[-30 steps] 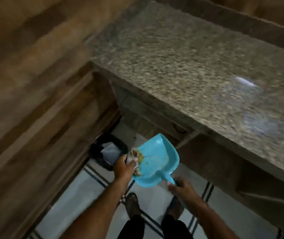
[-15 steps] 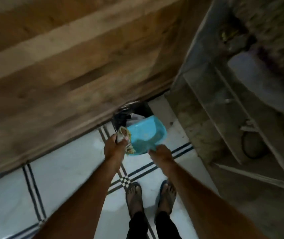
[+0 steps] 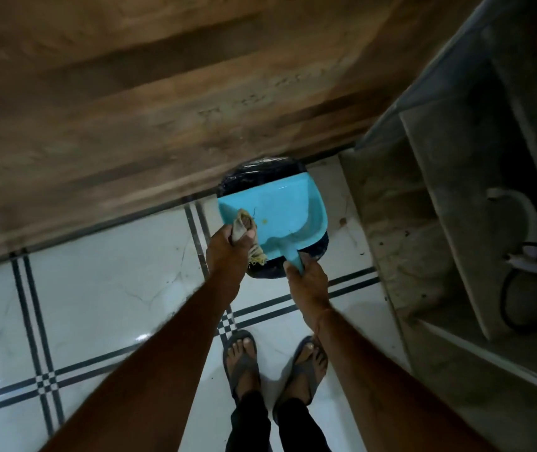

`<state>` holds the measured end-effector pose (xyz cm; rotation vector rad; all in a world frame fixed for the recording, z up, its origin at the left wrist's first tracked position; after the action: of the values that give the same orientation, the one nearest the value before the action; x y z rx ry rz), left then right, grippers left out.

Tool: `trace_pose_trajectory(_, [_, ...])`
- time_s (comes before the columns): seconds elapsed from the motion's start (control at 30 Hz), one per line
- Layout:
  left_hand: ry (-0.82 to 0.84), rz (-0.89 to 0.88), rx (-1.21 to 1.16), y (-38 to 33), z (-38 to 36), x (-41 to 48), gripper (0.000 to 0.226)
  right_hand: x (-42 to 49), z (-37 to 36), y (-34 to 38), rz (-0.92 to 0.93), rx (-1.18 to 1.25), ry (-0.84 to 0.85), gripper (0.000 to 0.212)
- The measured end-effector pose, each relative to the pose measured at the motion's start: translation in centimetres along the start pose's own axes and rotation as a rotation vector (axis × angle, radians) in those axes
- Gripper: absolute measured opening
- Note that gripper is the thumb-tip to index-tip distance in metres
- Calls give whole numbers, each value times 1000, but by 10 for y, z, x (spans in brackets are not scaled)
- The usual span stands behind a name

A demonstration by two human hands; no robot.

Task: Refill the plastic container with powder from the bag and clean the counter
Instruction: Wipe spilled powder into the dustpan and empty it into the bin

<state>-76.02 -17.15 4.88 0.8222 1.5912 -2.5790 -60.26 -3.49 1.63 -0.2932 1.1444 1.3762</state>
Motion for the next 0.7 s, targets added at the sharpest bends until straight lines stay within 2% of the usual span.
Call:
trace_pose_trajectory(0.2, [-15,-13,10,18,-5,12,19,33,-26,-6,15,61,44,27])
trace_pose_trajectory(0.37, [-15,-17,14,26,-5,20,21,50,-35,-3,62,76,-13,17])
trace_pose_trajectory(0.53, [-4,-29,-7,25,-11,15,28,32,-35,-8,170,76,-80,31])
trace_pose_trajectory(0.7, [10,-39,34,24,-11,14,20,46,-39,-15,113,69,-60,27])
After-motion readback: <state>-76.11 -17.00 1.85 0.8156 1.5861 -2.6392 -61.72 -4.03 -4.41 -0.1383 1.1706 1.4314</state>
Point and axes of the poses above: each hand's wrist, its own x-axis towards the middle knuckle, its own z-axis out of the back of the hand, y = z × x, the point moved 9 cm from there along x, towards the middle knuckle, and after that the axes turned 14 degrees about -z, right-handed, at the moved point
